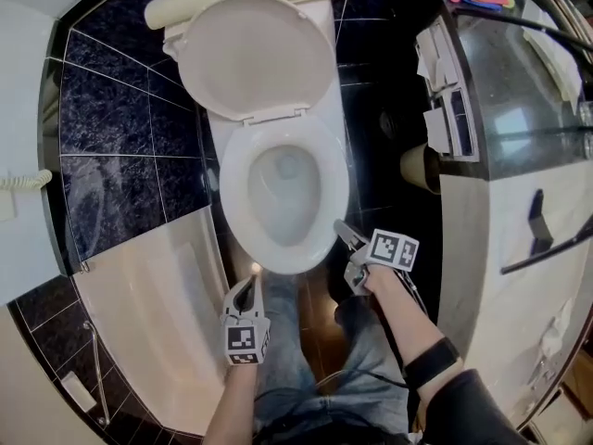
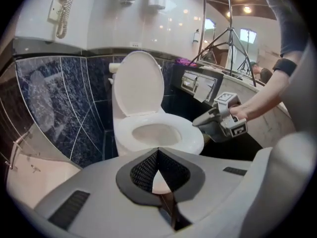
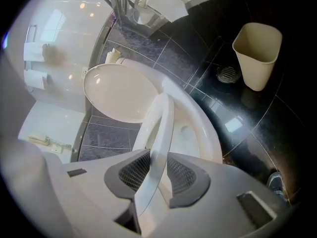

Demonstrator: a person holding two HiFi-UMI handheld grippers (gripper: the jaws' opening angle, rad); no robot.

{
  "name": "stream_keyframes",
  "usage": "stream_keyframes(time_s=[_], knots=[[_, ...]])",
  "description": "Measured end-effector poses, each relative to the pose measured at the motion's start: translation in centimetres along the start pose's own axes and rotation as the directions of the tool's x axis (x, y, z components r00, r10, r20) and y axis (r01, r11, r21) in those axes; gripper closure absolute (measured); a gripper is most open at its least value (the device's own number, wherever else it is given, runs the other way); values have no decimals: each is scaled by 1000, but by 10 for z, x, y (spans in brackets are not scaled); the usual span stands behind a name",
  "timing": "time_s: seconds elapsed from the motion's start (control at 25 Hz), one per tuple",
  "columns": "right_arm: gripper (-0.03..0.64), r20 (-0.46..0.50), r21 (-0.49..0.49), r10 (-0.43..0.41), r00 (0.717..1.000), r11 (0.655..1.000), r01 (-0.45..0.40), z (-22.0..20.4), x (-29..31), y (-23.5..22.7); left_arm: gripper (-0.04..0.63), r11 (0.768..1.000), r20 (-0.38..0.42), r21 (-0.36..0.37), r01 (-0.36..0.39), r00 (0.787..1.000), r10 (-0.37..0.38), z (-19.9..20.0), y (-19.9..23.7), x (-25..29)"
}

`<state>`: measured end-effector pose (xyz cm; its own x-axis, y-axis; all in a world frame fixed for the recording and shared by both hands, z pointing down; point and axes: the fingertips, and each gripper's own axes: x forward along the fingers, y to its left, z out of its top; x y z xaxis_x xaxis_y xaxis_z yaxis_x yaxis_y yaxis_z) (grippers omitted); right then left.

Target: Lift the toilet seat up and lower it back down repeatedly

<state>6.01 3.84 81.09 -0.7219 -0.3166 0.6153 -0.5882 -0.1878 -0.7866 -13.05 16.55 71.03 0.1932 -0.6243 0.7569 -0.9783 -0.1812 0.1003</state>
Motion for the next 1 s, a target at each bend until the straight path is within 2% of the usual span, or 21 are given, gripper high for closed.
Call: stream_keyframes(time_s=[0.12, 0.2, 0.4, 0.52, 0.8, 0.88, 1.0], knots=[[482, 2, -3, 8, 1000, 1000, -8, 13, -11, 26, 595, 1000, -59, -16, 27, 998, -28, -11, -9, 3], [477, 3, -9, 14, 1000, 1000, -14, 21, -17, 41, 595, 999, -67, -20, 43, 997, -44, -3, -12, 11], [472, 15, -3, 31, 999, 1000, -30, 36, -22, 67, 595, 997, -4, -32, 66, 998, -66, 41, -16, 26], [471, 33, 12, 45, 998, 999, -45, 44, -25, 77, 595, 998, 40, -54, 43, 998, -41, 57, -9, 27], [469, 36, 34, 14, 999, 999, -15, 58, -34, 101, 595, 995, 73, -90, 50, 996, -44, 93, -1, 19], [488, 57, -2, 29, 998, 1000, -29, 66, -44, 119, 595, 994, 92, -99, 50, 995, -41, 111, 2, 16], [586, 115, -138, 41, 993, 990, -25, 81, -69, 155, 595, 993, 118, -107, 48, 992, -35, 136, 10, 15]])
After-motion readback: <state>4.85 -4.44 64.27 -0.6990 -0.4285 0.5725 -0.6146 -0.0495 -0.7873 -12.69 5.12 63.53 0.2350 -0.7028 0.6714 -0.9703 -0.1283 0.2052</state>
